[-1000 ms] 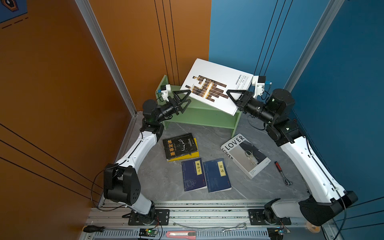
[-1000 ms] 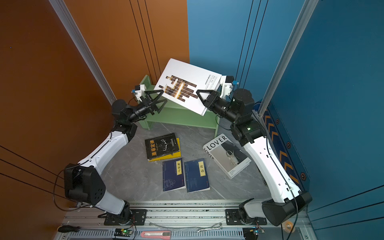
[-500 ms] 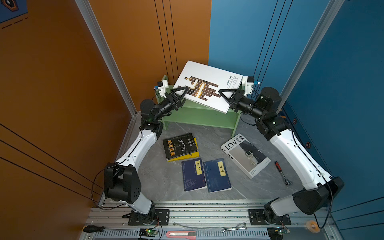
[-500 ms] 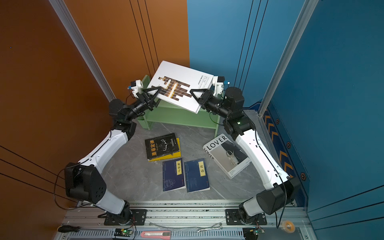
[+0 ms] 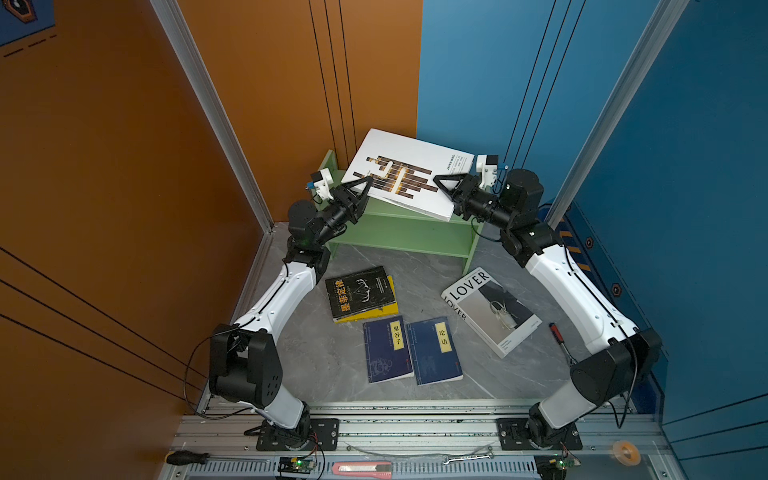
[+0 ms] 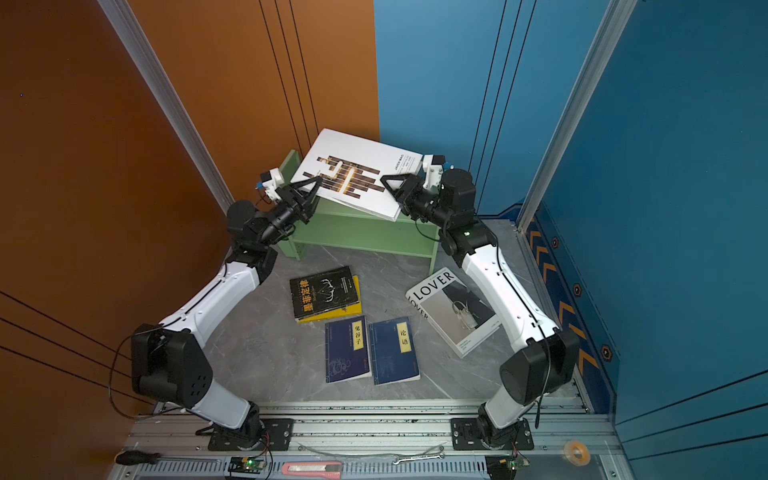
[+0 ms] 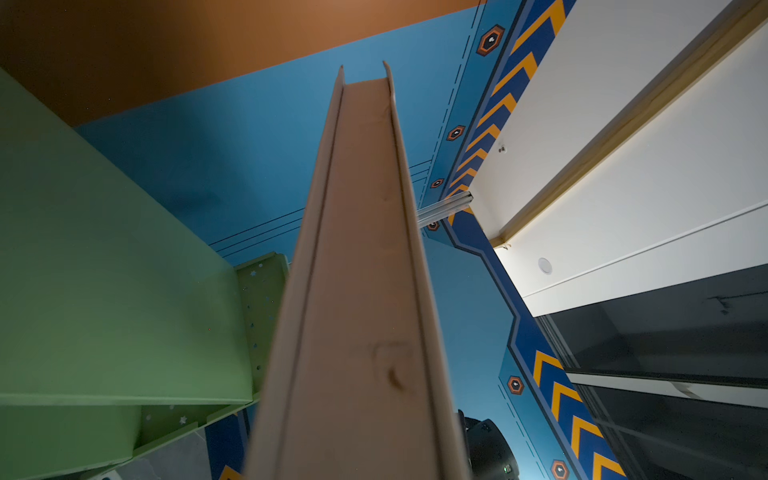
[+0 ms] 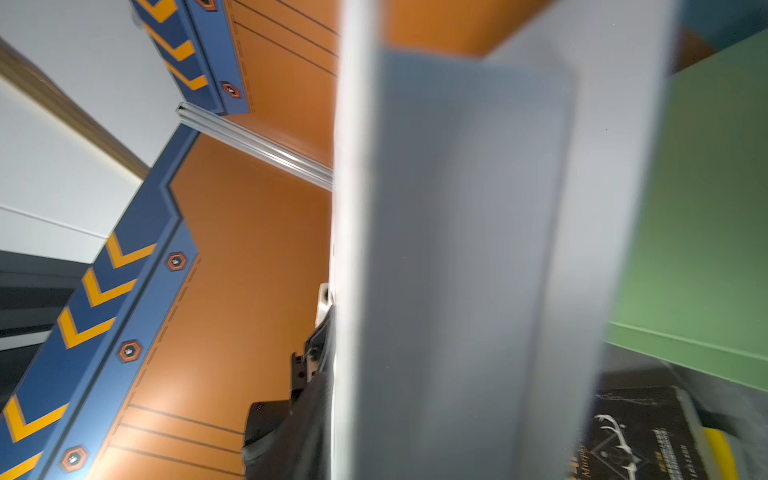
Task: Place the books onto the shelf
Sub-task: 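Lower the book onto the shelf with the left gripper while the right withdraws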
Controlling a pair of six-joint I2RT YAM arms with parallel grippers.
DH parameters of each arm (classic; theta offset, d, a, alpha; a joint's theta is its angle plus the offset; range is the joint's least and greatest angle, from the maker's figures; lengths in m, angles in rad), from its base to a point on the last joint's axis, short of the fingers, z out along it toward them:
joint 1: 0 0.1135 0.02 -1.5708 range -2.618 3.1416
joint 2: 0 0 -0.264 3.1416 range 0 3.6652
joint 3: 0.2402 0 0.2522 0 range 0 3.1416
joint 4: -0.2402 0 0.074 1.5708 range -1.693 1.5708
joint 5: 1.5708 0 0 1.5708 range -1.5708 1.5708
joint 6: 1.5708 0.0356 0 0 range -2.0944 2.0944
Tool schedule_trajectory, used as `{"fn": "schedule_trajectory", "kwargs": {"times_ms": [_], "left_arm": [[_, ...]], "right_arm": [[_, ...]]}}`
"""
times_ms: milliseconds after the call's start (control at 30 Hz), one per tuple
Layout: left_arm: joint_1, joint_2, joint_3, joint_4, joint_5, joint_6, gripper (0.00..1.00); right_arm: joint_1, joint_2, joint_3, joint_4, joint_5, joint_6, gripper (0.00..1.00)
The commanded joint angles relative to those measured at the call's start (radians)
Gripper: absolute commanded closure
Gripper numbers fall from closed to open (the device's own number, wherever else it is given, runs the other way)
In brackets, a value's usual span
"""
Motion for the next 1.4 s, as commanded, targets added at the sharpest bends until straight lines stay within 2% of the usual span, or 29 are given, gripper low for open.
{"fn": "schedule_trajectory", "kwargs": {"times_ms": [0, 67, 200, 367, 700, 1000, 1200, 1367], "left_arm": [[-0.038, -0.036, 0.033, -0.128, -0.108, 0.140, 0.80], [-0.048, -0.034, 0.036, -0.147, -0.150, 0.153, 0.80], [-0.069, -0.021, 0.060, -0.201, -0.227, 0.185, 0.81], [-0.120, 0.029, 0.130, -0.303, -0.286, 0.242, 0.82], [-0.231, 0.223, 0.274, -0.343, -0.445, 0.254, 0.81], [-0.293, 0.381, 0.415, -0.377, -0.544, 0.235, 0.81], [-0.332, 0.398, 0.419, -0.419, -0.665, 0.240, 0.81], [-0.334, 0.424, 0.450, -0.443, -0.633, 0.238, 0.80]], "right_arm": [[-0.016, 0.004, 0.056, -0.075, 0.075, -0.072, 0.33], [-0.035, -0.018, 0.057, -0.120, 0.125, -0.108, 0.31], [-0.095, -0.093, 0.057, -0.259, 0.228, -0.183, 0.15], [-0.145, -0.188, 0.007, -0.361, 0.294, -0.256, 0.12], [-0.218, -0.298, -0.112, -0.456, 0.353, -0.349, 0.05], [-0.309, -0.352, -0.188, -0.488, 0.291, -0.359, 0.03], [-0.360, -0.388, -0.226, -0.493, 0.261, -0.360, 0.02], [-0.387, -0.394, -0.240, -0.506, 0.246, -0.361, 0.02]]}}
